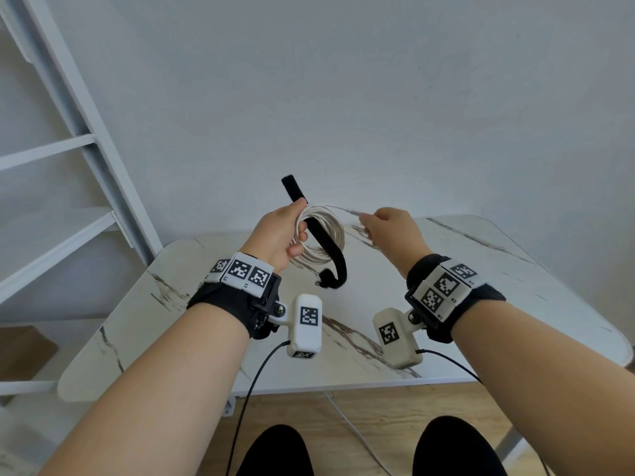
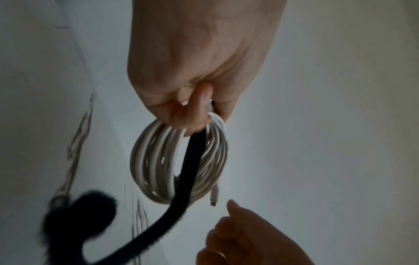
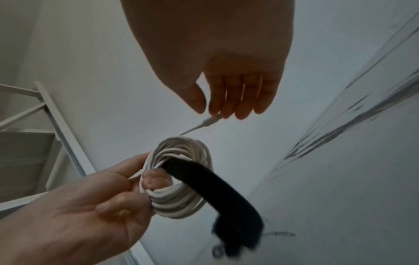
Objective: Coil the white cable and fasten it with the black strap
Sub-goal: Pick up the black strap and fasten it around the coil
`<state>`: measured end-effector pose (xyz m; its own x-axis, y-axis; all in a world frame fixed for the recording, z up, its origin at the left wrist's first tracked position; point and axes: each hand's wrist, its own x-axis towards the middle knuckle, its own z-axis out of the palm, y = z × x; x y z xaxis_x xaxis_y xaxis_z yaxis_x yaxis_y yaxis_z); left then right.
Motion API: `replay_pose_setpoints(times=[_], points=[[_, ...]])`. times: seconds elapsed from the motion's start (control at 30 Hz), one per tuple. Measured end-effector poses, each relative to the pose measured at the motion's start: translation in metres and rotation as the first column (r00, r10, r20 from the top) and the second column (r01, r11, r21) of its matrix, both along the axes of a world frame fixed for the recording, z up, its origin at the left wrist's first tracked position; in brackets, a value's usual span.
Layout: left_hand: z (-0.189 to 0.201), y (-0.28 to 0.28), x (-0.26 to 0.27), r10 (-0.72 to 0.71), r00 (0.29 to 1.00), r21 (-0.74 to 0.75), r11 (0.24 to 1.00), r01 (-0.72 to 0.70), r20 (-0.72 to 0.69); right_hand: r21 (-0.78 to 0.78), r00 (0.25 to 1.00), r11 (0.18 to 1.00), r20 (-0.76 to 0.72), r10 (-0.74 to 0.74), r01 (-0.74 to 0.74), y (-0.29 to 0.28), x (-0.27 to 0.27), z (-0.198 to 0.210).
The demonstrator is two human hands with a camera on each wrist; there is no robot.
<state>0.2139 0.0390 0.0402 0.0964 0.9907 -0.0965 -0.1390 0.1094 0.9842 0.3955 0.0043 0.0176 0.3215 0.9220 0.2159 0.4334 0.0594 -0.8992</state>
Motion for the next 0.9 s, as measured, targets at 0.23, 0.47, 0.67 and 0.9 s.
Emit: replay_pose_setpoints(times=[0.23, 0.47, 0.67, 0.9], points=[[0.005, 0.000, 0.001, 0.069, 0.997, 0.019, 0.997, -0.070, 0.032, -0.237, 0.946, 0.944, 0.177, 0.272, -0.228, -0.008, -0.018, -0.007], [0.002, 0.000, -0.008, 0.091, 0.990, 0.115, 0.990, -0.078, -0.112, -0.042, 0.942, 0.946, -0.117, 0.315, -0.322, -0.011, -0.016, 0.013], [-0.003, -0.004, -0.006, 0.054, 0.969, 0.156, 0.988, -0.016, -0.241, 0.091, 0.954, 0.951, -0.010, 0.299, -0.297, -0.006, -0.013, 0.035], [0.002, -0.016, -0.002, -0.153, 0.940, 0.139, 0.969, 0.203, -0.306, 0.205, 0.989, 0.969, -0.019, 0.147, -0.140, 0.005, -0.005, 0.039]])
